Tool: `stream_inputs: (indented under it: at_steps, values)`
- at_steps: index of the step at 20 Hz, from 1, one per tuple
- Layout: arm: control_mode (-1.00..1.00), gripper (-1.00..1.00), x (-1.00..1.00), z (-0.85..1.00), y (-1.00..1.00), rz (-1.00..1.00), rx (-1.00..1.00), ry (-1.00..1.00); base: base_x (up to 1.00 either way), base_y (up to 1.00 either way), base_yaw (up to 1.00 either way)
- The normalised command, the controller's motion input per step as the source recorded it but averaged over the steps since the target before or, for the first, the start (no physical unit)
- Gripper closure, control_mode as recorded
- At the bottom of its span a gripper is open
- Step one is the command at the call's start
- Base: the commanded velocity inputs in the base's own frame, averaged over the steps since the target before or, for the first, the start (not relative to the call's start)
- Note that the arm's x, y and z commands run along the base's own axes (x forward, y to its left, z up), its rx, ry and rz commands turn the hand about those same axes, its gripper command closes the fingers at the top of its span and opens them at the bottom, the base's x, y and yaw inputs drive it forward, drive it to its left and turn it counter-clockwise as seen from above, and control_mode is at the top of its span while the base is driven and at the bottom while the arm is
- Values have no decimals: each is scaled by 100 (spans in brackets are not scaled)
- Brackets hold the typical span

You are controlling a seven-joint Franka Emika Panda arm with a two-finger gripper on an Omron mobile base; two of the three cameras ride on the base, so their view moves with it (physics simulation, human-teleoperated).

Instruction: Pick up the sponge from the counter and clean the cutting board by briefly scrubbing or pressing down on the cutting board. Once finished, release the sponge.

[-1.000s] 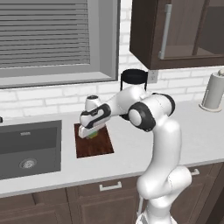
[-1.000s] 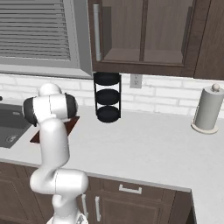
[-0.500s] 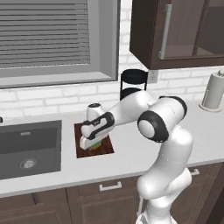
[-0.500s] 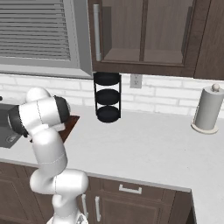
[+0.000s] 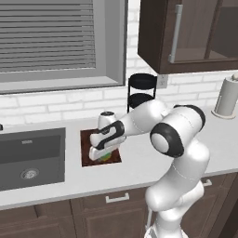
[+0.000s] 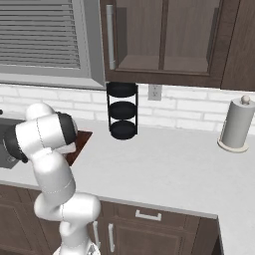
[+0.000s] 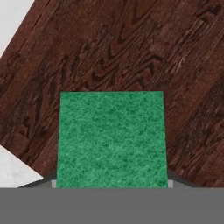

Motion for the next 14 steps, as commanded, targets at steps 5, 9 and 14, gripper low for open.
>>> stream_inputs:
  at_steps: [5,9,14]
  values:
    - [-100,100,80,3,-1,-5,1,1,0,0,0]
    - [-100,100,68,0,0,-3,0,0,0,0,0]
    - [-100,100,59,0,-1,-2,0,0,0,0,0]
